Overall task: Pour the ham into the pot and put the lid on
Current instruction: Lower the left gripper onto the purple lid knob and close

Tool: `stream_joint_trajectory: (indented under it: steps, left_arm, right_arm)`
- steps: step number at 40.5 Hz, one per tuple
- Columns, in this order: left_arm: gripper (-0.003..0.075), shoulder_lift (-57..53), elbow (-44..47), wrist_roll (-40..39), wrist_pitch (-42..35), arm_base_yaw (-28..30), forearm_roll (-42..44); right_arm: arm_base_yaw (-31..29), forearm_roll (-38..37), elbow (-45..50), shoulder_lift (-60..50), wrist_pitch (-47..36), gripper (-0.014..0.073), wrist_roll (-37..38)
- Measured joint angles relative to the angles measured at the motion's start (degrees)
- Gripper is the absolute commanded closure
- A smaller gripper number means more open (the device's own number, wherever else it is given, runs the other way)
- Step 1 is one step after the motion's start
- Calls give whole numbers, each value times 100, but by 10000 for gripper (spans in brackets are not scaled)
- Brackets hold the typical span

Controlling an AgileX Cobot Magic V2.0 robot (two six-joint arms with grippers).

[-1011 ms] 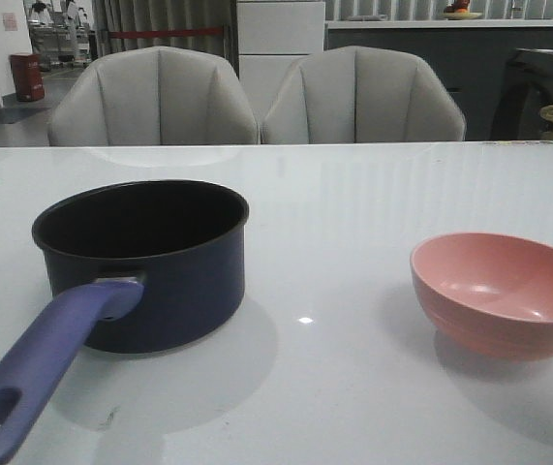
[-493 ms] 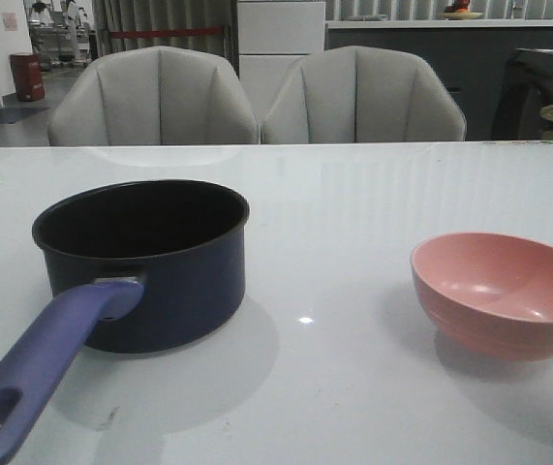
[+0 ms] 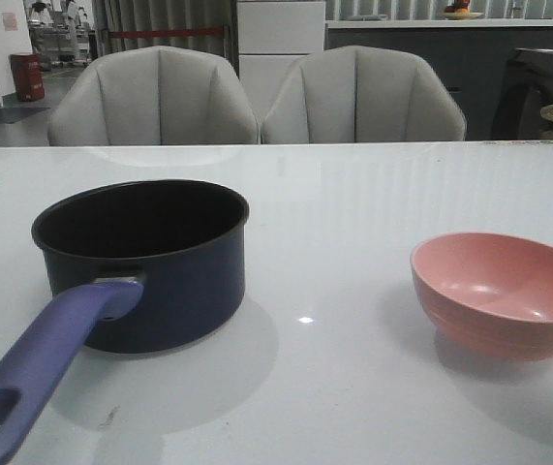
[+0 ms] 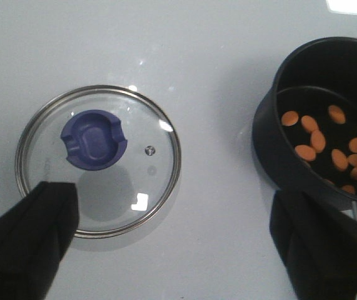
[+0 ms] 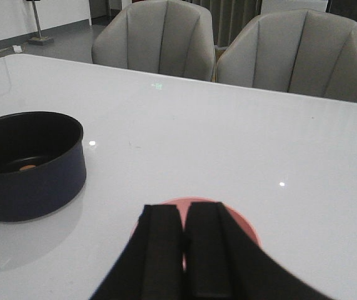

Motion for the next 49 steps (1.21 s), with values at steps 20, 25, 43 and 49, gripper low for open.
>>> stream_joint_trajectory:
  steps: [20, 25, 43, 49]
  left_arm:
    - [48, 2684, -1589, 371, 1350, 755, -103]
    - [48, 3206, -1895, 634, 1598, 755, -315]
    - [48, 4289, -2493, 689, 1914, 922, -169]
    - [48, 4446, -2527, 689, 1795, 922, -146]
  right_arm:
    - [0, 0, 0, 0, 0, 433, 0]
    - [0, 0, 0, 0, 0, 433, 0]
    - [0, 10, 0, 0, 0, 433, 0]
    - [0, 10, 0, 0, 0, 433, 0]
